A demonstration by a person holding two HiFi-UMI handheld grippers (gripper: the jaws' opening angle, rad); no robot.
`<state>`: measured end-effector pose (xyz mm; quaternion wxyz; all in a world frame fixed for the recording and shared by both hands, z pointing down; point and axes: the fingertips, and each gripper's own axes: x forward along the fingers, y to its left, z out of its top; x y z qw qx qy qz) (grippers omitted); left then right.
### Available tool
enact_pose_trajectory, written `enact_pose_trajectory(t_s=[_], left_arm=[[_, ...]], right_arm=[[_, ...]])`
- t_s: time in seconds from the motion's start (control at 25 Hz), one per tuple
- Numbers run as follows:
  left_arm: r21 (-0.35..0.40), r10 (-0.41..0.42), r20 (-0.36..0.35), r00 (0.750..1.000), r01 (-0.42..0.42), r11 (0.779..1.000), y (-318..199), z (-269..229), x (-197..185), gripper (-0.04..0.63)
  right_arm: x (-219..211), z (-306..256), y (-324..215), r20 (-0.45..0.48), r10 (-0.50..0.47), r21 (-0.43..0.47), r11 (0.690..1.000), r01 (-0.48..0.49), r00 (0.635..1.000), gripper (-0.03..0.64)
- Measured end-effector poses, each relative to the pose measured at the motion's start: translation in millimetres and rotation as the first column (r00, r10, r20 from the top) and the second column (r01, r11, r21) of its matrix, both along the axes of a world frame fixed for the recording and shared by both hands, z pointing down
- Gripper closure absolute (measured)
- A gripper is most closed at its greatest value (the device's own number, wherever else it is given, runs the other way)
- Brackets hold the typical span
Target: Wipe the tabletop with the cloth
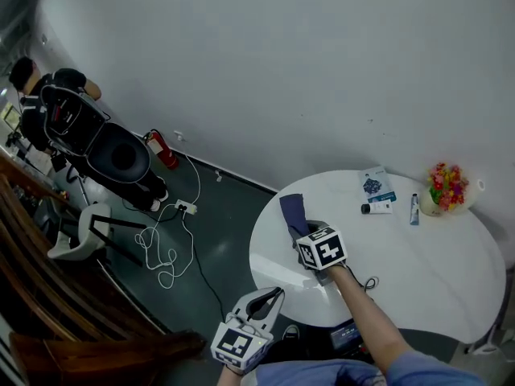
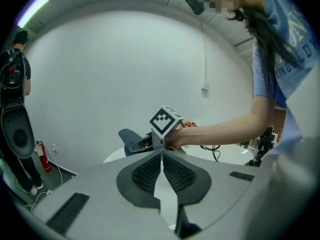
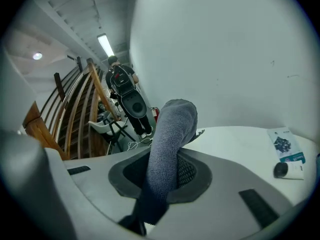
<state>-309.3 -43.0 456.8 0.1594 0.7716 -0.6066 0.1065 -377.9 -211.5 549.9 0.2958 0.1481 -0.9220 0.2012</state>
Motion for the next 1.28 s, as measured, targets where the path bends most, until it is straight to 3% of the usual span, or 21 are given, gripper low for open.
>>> enact_pose_trajectory(t_s=[0.12, 0.24, 0.4, 0.84, 1.28], left_arm=[[-0.017, 0.000, 0.006, 1.000, 0.000, 1.000, -1.0, 5.1, -0.5, 0.575], [-0.031, -0.006, 0.004, 1.000, 0.006, 0.999, -3.5, 7.4, 0.0, 0.575], [-0.030, 0.003, 0.004, 1.000, -0.003, 1.000, -3.4, 6.7, 2.5, 0.575], [-0.017, 0.125, -0.022, 0.992, -0.125, 0.992, 4.5, 5.7, 25.1, 0.575], [-0.004, 0.317, -0.054, 0.947, -0.317, 0.948, 14.4, 4.9, 66.9, 0.575]], right_arm=[[-29.1, 14.5, 4.6, 0.021, -0.033, -0.027, 0.999, 0.034, 0.999, 0.550], [-47.7, 32.3, -0.3, 0.033, -0.004, -0.093, 0.996, 0.007, 0.999, 0.551], [-39.8, 60.4, -12.9, -0.047, 0.059, -0.134, 0.989, -0.065, 0.997, 0.549], [57.6, 81.0, -31.6, -0.166, 0.208, -0.065, 0.973, -0.221, 0.964, 0.549], [179.9, 84.3, -44.6, -0.227, 0.422, -0.002, 0.901, -0.434, 0.878, 0.549]])
